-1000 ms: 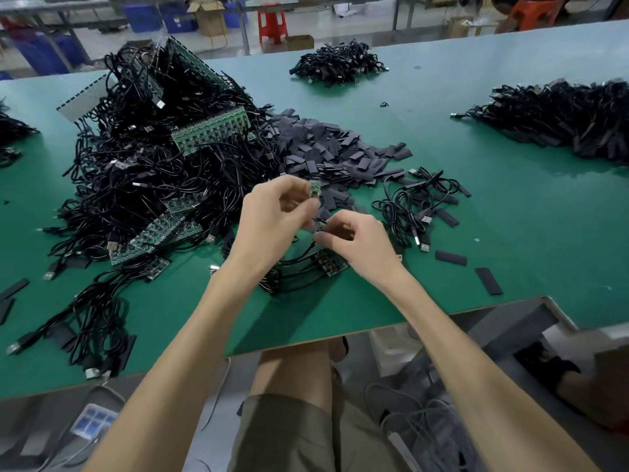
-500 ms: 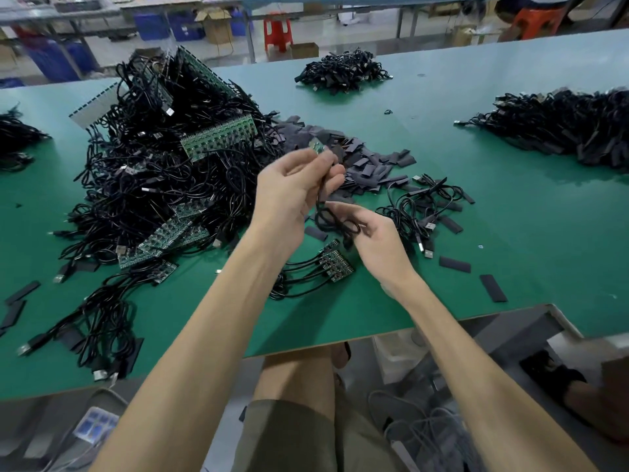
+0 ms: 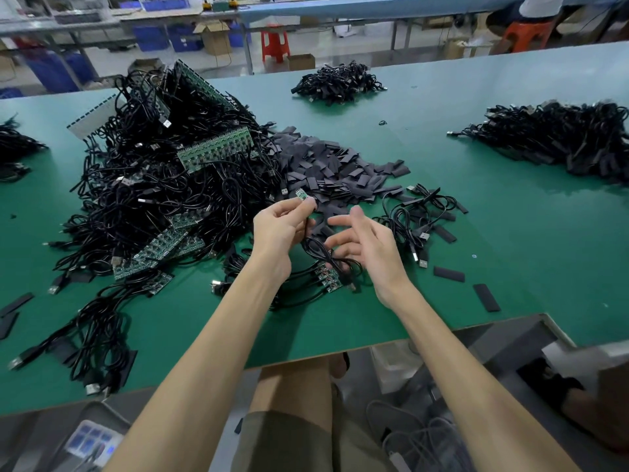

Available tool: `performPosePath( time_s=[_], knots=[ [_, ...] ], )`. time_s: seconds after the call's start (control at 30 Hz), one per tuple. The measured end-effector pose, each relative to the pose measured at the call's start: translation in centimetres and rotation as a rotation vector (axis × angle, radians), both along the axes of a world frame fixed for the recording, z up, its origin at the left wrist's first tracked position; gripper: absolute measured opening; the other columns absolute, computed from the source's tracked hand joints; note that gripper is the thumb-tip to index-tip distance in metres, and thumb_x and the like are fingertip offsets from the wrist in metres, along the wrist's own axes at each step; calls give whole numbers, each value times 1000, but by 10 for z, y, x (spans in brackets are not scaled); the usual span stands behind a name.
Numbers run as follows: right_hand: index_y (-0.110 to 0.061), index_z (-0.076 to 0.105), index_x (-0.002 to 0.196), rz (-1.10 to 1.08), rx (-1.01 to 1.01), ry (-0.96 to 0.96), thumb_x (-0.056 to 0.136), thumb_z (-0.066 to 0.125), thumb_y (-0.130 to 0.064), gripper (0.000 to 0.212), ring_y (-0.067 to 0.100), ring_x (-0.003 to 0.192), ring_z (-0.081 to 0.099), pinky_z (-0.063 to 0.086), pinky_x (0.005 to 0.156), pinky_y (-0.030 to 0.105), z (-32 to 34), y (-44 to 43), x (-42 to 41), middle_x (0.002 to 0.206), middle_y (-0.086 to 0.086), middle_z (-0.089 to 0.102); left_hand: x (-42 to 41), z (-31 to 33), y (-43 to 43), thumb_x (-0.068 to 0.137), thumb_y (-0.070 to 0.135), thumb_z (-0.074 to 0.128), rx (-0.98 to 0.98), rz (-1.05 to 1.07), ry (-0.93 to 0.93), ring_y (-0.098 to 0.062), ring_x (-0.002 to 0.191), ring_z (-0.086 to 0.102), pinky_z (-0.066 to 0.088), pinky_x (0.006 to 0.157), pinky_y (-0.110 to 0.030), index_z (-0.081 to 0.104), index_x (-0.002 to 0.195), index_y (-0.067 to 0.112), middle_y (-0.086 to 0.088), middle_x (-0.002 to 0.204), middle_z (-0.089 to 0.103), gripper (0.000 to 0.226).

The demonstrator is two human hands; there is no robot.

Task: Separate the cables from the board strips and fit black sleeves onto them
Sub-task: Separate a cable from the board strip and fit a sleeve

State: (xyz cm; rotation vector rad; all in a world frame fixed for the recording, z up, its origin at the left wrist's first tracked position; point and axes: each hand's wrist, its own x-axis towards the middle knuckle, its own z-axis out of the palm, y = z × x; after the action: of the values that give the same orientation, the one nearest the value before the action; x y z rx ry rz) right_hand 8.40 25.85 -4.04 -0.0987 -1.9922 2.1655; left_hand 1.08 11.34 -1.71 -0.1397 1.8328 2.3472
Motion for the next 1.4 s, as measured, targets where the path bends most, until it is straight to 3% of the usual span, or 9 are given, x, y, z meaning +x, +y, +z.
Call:
performPosePath(
  time_s=[0.1, 0.23, 0.43, 0.67, 0.9, 1.0, 1.13, 1.23, 1.4],
  knots=[
    [-15, 68, 113, 31, 60, -33, 99, 46, -61, 52, 12, 61, 63, 51, 60, 24, 1, -1, -1, 85, 6, 78, 2, 2, -2, 82, 20, 85, -68, -175, 40, -16, 69, 67, 57, 66, -27, 73, 105, 6, -2, 79, 72, 30],
    [-12, 65, 115, 51, 49, -36, 104, 51, -49, 41, 16, 50, 57, 37, 44, 27, 1, -3, -1, 79, 12, 75, 9, 2, -2, 86, 23, 81, -209, -349, 135, -14, 66, 65, 55, 62, -24, 79, 101, 9, -11, 87, 76, 20],
    [0, 62, 107, -52, 25, -51, 111, 45, -21, 27, 20, 44, 53, 31, 40, 24, 0, -1, -1, 70, 14, 72, 12, 0, 3, 102, 26, 62, -278, -357, 214, -18, 67, 69, 60, 67, -29, 77, 107, 5, -17, 94, 77, 26],
    [3, 63, 101, -68, 0, -85, 110, 50, -25, 32, 13, 41, 52, 30, 37, 20, 1, -2, -1, 66, 9, 71, 10, -4, 3, 96, 9, 68, -393, -293, 375, -5, 57, 56, 45, 54, -19, 78, 102, 8, -3, 76, 71, 12],
    [-6, 63, 102, -47, -10, -65, 111, 44, -22, 26, 18, 39, 52, 23, 37, 24, -1, -1, -4, 68, 10, 71, 8, -4, 1, 96, 14, 69, -341, -360, 386, -13, 64, 57, 47, 55, -22, 78, 105, 10, -5, 83, 73, 13],
    [-5, 55, 92, -81, -53, -50, 111, 40, -21, 29, 20, 39, 53, 20, 38, 26, -2, 0, -5, 65, 9, 68, 4, -9, 3, 94, 5, 69, -582, -249, 512, -10, 70, 64, 51, 67, -22, 76, 106, 12, -8, 93, 73, 16],
    [-8, 48, 84, -93, -92, -16, 113, 36, -26, 35, 20, 39, 54, 25, 35, 22, -2, 0, -8, 65, 11, 68, 4, -16, 7, 92, 7, 71, -1089, -382, 747, -26, 112, 55, 43, 101, -38, 75, 119, 15, -4, 122, 64, 29],
    [-10, 45, 85, -80, -111, -3, 113, 35, -29, 36, 20, 39, 54, 26, 35, 21, -4, 1, -8, 66, 14, 70, 6, -18, 7, 94, 16, 69, -1223, -383, 804, -26, 113, 52, 39, 97, -41, 77, 115, 22, 3, 125, 66, 23],
    [-7, 54, 88, -81, -46, 3, 112, 42, -35, 38, 19, 38, 48, 33, 38, 18, -6, 3, -5, 62, 11, 67, 6, -18, 4, 92, 31, 72, -1283, -236, 816, -24, 105, 52, 35, 91, -36, 77, 102, 22, 1, 103, 65, 14]
  ],
)
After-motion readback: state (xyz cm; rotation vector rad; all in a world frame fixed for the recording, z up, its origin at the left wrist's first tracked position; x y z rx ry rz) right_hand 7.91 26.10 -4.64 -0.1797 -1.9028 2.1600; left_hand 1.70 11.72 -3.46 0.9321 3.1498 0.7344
